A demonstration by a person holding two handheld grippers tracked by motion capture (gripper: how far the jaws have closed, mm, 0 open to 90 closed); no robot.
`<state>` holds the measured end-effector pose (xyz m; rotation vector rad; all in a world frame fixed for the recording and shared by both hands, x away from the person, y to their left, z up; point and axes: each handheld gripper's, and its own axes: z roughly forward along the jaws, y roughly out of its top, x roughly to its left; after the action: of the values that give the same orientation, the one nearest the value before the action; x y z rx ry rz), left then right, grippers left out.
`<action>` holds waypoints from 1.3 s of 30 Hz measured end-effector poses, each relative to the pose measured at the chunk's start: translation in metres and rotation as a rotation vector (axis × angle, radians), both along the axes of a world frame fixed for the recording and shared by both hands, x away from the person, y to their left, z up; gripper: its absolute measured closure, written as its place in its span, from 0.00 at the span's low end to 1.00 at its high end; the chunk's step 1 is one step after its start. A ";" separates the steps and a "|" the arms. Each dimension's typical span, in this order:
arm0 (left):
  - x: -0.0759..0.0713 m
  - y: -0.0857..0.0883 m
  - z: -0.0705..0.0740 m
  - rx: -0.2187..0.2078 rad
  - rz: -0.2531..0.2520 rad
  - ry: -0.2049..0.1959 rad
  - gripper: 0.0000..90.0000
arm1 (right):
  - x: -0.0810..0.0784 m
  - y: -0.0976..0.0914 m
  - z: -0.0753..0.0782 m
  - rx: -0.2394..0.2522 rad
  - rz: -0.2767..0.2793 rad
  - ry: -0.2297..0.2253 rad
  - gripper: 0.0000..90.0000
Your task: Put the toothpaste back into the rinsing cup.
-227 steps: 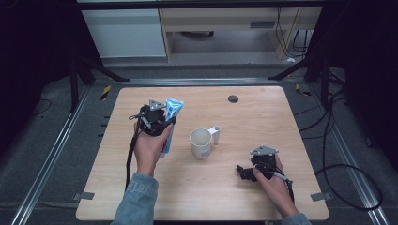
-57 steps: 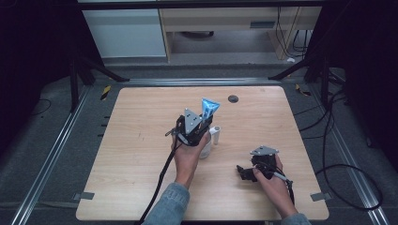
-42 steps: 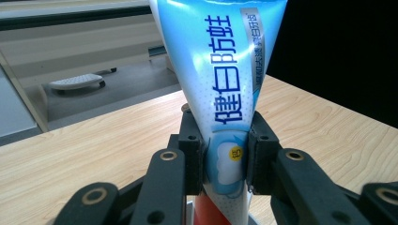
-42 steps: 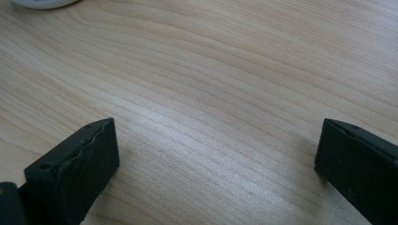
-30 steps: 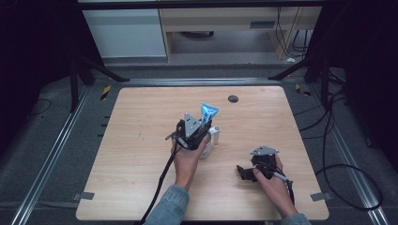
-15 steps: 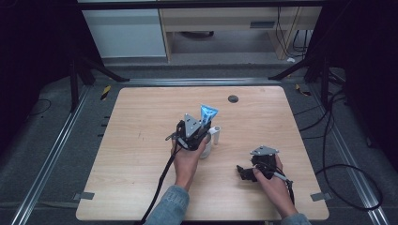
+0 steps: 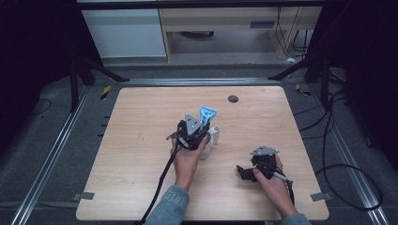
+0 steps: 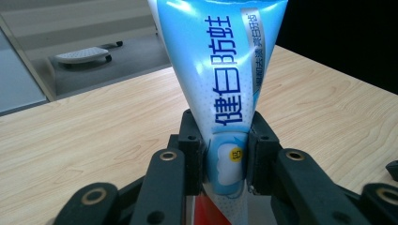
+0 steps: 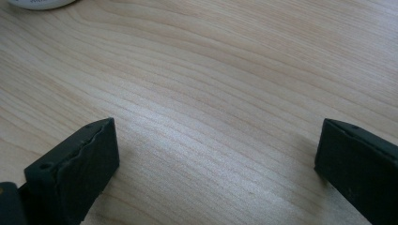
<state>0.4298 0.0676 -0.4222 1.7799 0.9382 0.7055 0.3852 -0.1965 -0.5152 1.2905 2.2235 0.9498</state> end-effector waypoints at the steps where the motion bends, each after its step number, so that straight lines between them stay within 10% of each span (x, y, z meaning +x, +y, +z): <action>1: 0.000 0.000 0.000 0.000 0.001 0.003 0.80 | 0.000 0.000 0.000 0.000 0.000 0.001 0.00; 39: 0.011 -0.007 0.005 0.031 0.024 0.070 0.76 | 0.000 0.000 0.000 -0.001 0.001 -0.001 0.00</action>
<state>0.4409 0.0603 -0.4171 1.8334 1.0021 0.6802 0.3853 -0.1967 -0.5152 1.2877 2.2240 0.9494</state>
